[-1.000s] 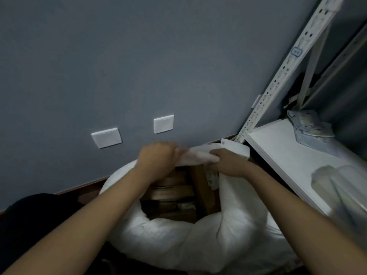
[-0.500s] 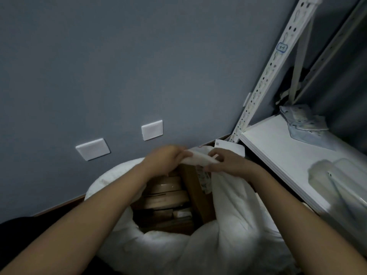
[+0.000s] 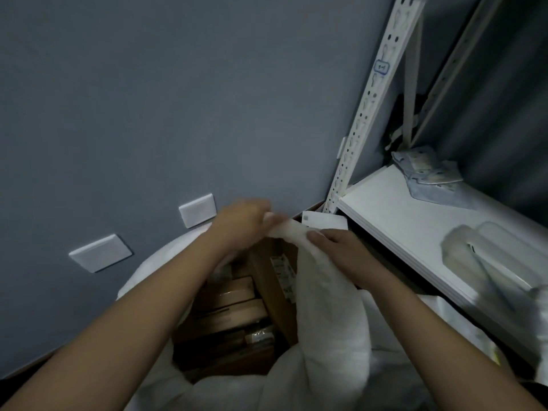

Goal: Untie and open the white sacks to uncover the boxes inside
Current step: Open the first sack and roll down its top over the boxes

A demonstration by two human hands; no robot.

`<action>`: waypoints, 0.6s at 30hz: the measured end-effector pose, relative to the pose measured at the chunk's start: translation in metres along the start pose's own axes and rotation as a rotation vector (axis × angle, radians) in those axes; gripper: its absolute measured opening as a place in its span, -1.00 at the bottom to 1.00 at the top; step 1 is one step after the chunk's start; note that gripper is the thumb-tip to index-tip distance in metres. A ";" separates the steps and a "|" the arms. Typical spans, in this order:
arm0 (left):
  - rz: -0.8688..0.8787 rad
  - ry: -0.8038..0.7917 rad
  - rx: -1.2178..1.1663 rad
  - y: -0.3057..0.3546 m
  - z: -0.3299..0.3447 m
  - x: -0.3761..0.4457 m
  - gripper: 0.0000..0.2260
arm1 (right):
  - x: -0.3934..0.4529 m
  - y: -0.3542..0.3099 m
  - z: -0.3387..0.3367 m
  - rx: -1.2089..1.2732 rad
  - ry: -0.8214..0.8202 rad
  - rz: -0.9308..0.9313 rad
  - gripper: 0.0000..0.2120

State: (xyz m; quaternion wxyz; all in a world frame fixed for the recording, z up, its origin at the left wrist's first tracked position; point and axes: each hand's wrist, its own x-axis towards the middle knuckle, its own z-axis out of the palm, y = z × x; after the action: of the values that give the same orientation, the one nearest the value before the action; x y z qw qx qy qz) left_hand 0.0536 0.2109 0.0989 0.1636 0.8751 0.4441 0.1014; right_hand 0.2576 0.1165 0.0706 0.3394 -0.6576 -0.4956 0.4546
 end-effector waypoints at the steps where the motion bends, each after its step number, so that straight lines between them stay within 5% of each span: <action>1: 0.093 -0.012 0.082 0.007 0.005 0.001 -0.65 | 0.002 0.000 0.001 0.160 -0.029 0.126 -0.66; 4: 0.339 -0.104 0.201 0.016 0.022 0.009 -0.66 | 0.001 0.002 -0.003 0.249 -0.031 0.205 -0.59; 9: 0.292 -0.134 0.147 -0.005 0.018 0.037 -0.71 | -0.013 0.013 0.002 0.026 0.085 0.033 -0.76; 14: 0.499 -0.160 -0.094 0.016 0.033 0.030 -0.70 | -0.010 0.015 0.005 0.532 0.079 0.233 -0.74; 18: 0.376 0.004 0.097 0.012 0.026 0.053 -0.72 | -0.026 0.019 0.010 0.203 0.232 0.058 -0.77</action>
State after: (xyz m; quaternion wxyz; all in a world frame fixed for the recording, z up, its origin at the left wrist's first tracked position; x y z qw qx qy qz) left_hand 0.1015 0.2421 0.0813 0.0988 0.9492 0.2775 0.1102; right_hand 0.2526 0.0862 0.0568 0.4460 -0.6822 -0.3852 0.4328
